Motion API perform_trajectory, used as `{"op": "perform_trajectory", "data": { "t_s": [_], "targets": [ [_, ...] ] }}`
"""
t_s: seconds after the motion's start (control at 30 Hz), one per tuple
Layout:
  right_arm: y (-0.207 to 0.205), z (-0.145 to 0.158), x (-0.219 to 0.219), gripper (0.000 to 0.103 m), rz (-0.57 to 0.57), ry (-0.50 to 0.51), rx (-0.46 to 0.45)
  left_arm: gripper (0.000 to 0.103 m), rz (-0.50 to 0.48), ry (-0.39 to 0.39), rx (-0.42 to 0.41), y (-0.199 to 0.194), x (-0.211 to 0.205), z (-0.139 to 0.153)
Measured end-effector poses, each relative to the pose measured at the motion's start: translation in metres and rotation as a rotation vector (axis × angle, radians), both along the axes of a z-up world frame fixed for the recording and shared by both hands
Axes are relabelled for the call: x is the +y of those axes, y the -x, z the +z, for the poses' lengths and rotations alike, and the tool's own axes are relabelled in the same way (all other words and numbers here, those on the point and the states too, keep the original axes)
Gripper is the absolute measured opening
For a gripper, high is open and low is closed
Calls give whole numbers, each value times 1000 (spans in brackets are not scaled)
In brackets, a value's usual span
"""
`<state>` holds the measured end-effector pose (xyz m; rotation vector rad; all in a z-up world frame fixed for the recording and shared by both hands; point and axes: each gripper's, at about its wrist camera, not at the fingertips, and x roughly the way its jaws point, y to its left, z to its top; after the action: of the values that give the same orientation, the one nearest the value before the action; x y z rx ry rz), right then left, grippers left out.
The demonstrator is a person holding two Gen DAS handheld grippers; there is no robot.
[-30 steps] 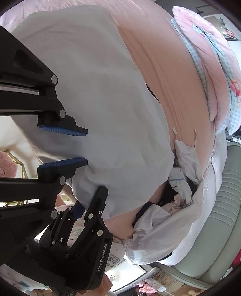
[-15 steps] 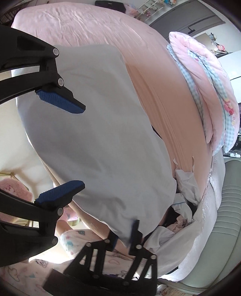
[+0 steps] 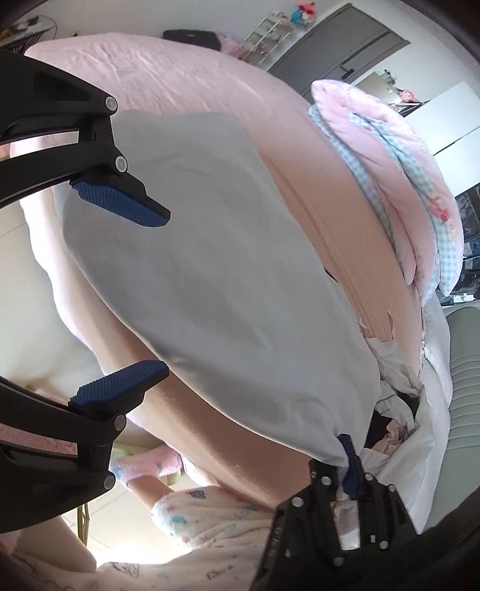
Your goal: Fold clothes
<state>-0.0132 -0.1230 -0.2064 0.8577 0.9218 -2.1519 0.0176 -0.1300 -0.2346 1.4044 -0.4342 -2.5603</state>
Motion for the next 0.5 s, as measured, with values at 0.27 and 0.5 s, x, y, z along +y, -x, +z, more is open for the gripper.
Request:
{"op": "perform_trajectory", "data": {
  "t_s": [0.27,0.5],
  "targets": [
    [9,16,-4,13,-25,21,-14,74,6,132,-10,-1,-1,-19],
    [12,18,-9,13,-21,-3,-8,74,90,236,30,-16,-21,-23]
  ]
}}
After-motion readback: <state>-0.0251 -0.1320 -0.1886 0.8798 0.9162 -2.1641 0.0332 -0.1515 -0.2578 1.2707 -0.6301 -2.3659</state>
